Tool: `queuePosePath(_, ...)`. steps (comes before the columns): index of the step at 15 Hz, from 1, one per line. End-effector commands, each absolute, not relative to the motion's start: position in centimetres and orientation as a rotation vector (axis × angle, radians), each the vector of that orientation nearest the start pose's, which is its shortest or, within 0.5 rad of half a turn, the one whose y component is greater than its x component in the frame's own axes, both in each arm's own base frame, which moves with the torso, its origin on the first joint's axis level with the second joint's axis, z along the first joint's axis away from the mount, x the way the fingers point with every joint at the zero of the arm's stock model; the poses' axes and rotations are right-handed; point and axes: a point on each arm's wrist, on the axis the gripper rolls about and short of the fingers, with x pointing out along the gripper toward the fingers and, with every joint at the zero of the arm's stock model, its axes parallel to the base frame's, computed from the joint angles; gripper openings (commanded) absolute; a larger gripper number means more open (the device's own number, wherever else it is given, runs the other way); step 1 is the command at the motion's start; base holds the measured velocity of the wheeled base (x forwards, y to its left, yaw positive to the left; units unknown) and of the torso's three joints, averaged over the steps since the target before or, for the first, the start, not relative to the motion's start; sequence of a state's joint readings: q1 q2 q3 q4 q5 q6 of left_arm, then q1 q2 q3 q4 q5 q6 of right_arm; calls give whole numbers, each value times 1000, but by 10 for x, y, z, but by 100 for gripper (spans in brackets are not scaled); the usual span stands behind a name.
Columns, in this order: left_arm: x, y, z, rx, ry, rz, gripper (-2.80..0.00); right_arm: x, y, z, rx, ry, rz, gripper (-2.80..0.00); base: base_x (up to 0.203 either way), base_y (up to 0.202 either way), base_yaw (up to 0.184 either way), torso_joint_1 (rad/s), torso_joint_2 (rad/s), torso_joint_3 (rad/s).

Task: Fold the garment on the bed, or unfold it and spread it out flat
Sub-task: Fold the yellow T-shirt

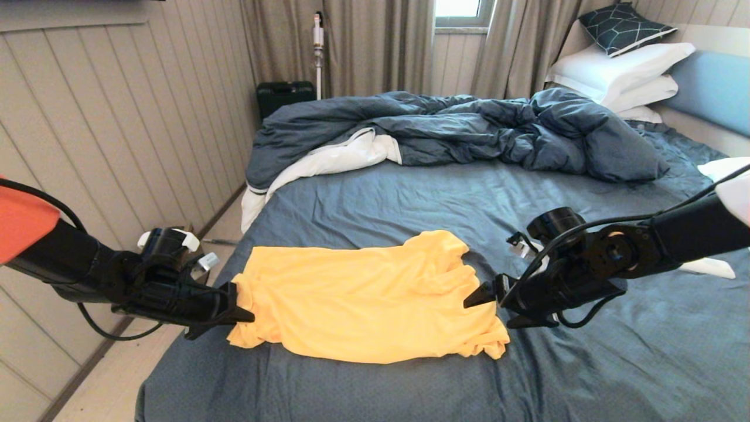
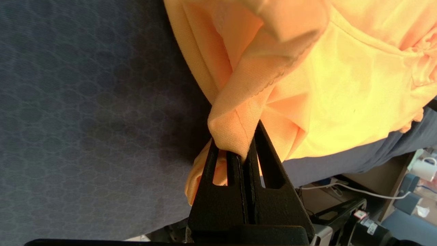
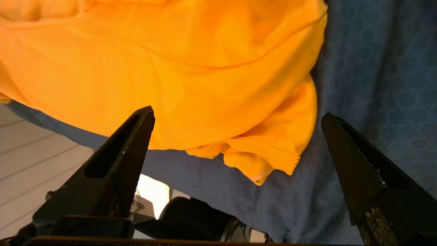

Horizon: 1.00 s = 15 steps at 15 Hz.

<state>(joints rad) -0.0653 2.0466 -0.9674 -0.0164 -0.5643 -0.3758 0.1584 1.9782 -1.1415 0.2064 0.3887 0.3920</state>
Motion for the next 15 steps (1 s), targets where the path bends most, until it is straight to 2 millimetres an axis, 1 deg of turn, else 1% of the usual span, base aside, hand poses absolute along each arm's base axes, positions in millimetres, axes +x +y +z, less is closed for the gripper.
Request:
queuePosePath(1, 333, -35, 60, -598, 1157, -372, -280, 338, 66, 104, 465, 1155, 289, 0, 0, 0, 0, 0, 0, 0)
queuePosePath(8, 334, -36, 57, -600, 1166, -373, -280, 341, 76, 97, 449, 1175, 295, 0, 0, 0, 0, 0, 0, 0)
queuePosePath(12, 336, -36, 57, -598, 1162, -372, -280, 343, 76, 96, 447, 1174, 287, 0, 0, 0, 0, 0, 0, 0)
queuePosePath(13, 336, -36, 58, -598, 1160, -373, -280, 343, 76, 97, 447, 1172, 288, -280, 0, 0, 0, 0, 0, 0)
queuePosePath(15, 336, -36, 58, -599, 1161, -374, -280, 343, 76, 97, 446, 1172, 289, -280, 0, 0, 0, 0, 0, 0)
